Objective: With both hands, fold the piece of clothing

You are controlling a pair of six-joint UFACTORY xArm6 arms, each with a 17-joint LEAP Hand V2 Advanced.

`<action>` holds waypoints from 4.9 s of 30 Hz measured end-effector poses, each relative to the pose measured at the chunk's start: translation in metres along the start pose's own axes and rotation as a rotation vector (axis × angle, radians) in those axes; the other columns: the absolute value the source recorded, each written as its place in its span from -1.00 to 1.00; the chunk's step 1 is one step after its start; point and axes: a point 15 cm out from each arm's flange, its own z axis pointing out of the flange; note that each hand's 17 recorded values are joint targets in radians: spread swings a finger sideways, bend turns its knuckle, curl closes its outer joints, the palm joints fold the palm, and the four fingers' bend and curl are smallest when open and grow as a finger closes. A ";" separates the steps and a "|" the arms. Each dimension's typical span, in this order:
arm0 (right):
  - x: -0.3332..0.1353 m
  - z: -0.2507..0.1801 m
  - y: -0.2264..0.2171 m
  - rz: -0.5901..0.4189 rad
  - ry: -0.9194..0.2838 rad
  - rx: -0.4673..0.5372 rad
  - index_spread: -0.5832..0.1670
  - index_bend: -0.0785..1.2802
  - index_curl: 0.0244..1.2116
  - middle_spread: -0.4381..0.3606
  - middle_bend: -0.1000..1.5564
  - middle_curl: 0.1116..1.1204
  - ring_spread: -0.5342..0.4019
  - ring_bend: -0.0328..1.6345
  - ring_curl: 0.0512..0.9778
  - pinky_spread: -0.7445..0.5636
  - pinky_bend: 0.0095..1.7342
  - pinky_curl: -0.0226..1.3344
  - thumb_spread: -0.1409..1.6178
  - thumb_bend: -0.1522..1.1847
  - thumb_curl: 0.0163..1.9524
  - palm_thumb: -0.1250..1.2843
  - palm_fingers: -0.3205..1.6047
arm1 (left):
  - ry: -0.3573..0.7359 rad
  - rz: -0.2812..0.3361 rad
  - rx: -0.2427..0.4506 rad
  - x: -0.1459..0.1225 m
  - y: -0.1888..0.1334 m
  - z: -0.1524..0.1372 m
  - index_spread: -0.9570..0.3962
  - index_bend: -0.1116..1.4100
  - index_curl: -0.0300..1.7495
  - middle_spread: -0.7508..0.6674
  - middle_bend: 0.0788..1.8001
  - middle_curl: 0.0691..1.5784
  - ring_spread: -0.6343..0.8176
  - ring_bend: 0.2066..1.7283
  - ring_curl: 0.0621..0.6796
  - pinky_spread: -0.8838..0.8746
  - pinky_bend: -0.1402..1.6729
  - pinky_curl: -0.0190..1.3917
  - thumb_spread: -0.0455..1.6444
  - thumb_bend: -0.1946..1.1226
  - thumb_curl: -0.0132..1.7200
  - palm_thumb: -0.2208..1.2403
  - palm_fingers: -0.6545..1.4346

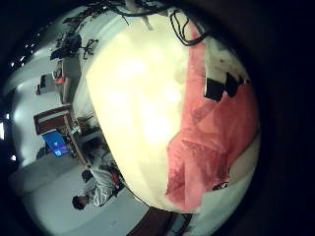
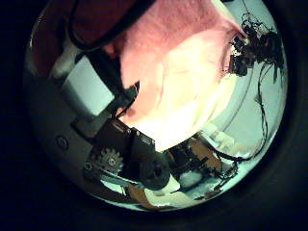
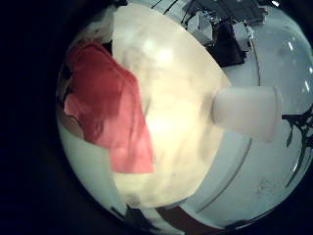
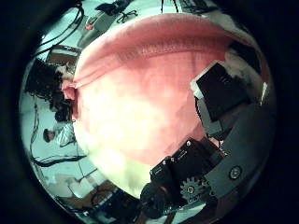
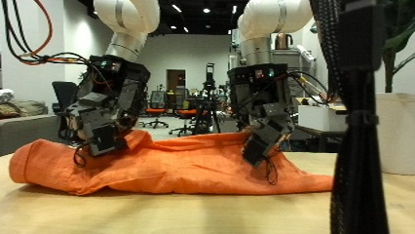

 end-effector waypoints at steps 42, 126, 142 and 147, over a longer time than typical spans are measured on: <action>0.068 -0.065 0.122 -0.060 -0.020 -0.235 -0.42 -0.50 -0.39 -0.13 -0.46 -0.55 0.53 -0.54 -0.69 0.64 -0.51 -0.59 0.78 0.06 -0.55 -0.82 -0.70 | 0.146 0.057 0.013 0.039 0.102 0.016 0.57 -0.68 -0.62 0.57 -0.90 -0.73 0.59 -0.71 -0.32 0.61 -0.44 -0.47 0.48 -0.74 -0.54 -0.15 -0.46; 0.079 0.051 0.131 -0.292 0.098 -0.394 -0.31 -0.65 -0.56 0.01 -0.64 -0.53 0.47 -0.68 -0.59 0.53 -0.73 -0.51 0.38 -0.81 -0.65 -0.01 -0.47 | 0.138 0.141 -0.035 0.051 0.145 -0.020 0.59 -0.64 -0.62 0.43 -0.88 -0.72 0.56 -0.71 -0.41 0.55 -0.52 -0.51 0.41 -0.73 -0.61 -0.06 -0.39; 0.076 0.067 0.144 -0.306 0.098 -0.461 -0.24 -0.60 -0.56 -0.06 -0.44 -0.44 0.05 -0.45 -0.52 0.28 -0.78 -0.55 0.30 -0.78 -0.61 0.17 -0.07 | 0.138 0.137 -0.021 0.047 0.149 -0.026 0.59 -0.63 -0.62 0.43 -0.88 -0.72 0.56 -0.71 -0.42 0.55 -0.51 -0.51 0.41 -0.73 -0.61 -0.03 -0.39; 0.077 0.061 0.141 -0.300 0.101 -0.447 -0.32 -0.60 -0.53 -0.18 -0.35 -0.38 -0.25 -0.29 -0.46 -0.03 -0.70 -0.56 0.28 -0.79 -0.59 0.26 0.25 | 0.137 0.133 -0.015 0.046 0.150 -0.029 0.59 -0.63 -0.62 0.43 -0.88 -0.72 0.56 -0.71 -0.43 0.55 -0.52 -0.51 0.41 -0.73 -0.61 -0.03 -0.39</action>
